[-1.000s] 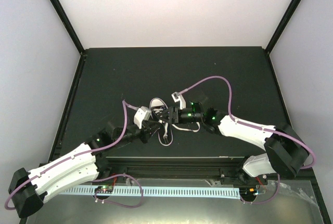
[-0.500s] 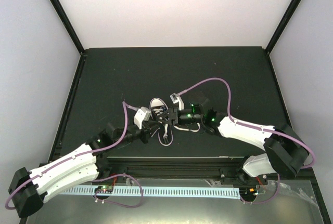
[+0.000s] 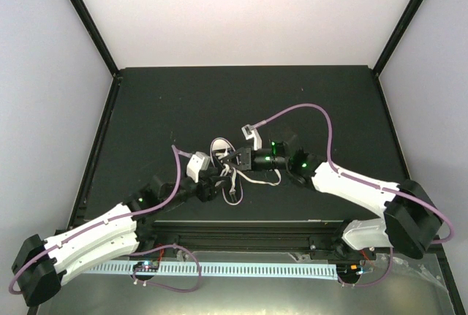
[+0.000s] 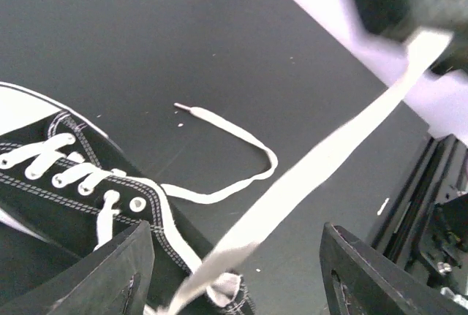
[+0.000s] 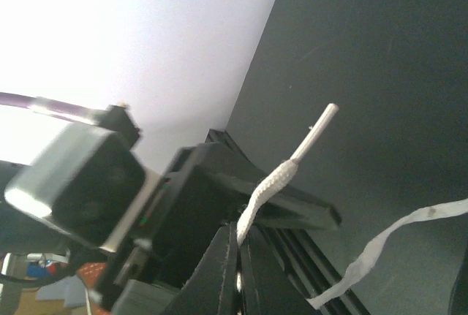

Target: Tie the shoes

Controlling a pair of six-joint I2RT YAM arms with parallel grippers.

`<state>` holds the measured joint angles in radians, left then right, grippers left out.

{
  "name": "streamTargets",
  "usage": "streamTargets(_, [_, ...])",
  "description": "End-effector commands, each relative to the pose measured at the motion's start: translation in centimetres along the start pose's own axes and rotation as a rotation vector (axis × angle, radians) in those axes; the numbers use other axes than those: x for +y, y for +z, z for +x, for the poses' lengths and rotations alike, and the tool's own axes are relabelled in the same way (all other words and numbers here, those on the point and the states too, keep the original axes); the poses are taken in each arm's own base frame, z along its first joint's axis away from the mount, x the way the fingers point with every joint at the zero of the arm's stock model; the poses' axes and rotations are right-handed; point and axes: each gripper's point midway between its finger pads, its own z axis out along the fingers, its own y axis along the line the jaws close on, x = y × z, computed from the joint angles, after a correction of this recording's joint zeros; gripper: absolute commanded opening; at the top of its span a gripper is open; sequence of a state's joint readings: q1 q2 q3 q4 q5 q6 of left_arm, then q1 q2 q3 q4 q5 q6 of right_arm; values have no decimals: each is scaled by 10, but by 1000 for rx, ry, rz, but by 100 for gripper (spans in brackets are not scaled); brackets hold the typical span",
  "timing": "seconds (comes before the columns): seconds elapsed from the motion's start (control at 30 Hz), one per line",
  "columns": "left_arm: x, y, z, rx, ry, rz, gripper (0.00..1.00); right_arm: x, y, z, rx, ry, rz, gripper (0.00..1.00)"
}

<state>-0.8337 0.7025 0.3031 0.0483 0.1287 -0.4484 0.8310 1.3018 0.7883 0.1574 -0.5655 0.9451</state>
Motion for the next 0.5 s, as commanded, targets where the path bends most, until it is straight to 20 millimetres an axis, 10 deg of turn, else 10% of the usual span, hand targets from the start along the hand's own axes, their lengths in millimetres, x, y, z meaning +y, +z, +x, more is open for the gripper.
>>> streamTargets(0.0, [11, 3, 5, 2, -16, -55, 64, 11, -11, -14, -52, -82, 50, 2])
streamTargets(0.47, [21, 19, 2, -2, -1, -108, 33, 13, -15, -17, -66, -98, 71, 2])
